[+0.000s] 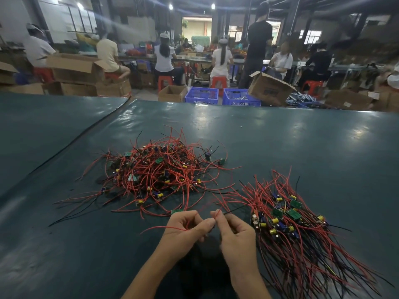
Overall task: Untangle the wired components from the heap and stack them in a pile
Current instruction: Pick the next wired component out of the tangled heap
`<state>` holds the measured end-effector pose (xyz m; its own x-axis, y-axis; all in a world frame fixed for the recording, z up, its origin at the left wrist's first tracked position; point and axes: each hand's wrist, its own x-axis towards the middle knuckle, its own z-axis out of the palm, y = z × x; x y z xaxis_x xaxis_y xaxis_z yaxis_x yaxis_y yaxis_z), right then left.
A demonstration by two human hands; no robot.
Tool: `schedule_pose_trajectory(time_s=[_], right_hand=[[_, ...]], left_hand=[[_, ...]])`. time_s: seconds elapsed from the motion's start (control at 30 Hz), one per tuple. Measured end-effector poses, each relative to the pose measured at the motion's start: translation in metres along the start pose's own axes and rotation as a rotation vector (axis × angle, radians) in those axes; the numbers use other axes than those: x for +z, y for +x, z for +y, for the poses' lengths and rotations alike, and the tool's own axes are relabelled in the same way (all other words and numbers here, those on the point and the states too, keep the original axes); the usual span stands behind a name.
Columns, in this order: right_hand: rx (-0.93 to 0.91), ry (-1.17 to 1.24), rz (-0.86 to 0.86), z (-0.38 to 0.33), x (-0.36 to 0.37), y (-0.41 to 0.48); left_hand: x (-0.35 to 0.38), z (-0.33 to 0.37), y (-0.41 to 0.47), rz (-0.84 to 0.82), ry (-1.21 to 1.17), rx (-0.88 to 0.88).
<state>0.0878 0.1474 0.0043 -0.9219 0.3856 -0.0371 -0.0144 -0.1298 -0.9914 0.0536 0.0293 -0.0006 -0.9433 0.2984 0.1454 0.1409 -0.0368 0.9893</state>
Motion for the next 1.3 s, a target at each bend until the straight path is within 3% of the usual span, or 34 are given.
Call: schedule_pose_trajectory(time_s=[0.2,0.4,0.57,0.87,1.0,1.17,1.3], right_hand=[[0.095,0.317,0.304,-0.009,-0.035,0.023],[0.096,0.196,0.135,-0.013,-0.023,0.009],[-0.021,-0.015,-0.122,-0.012,0.000,-0.010],[0.071,-0.043,-0.020,-0.003,-0.004,0.000],[0.114,0.202,0.137,-0.006,-0.015,0.010],[0.039,0.397,0.223,-0.014,-0.031,0.015],[0.002,0.459,0.100,-0.020,-0.028,0.012]], left_hand=[[-0.007,0.003,0.000,0.041,-0.062,0.003],[-0.006,0.000,0.002,0.102,-0.100,0.015],[-0.001,0.003,-0.001,-0.007,0.012,0.026],[-0.001,0.000,-0.003,-0.089,0.099,0.009],[-0.007,0.003,-0.003,-0.065,0.015,-0.003],[-0.013,0.005,0.002,0.067,-0.099,-0.015],[-0.016,0.004,0.007,0.271,-0.160,-0.098]])
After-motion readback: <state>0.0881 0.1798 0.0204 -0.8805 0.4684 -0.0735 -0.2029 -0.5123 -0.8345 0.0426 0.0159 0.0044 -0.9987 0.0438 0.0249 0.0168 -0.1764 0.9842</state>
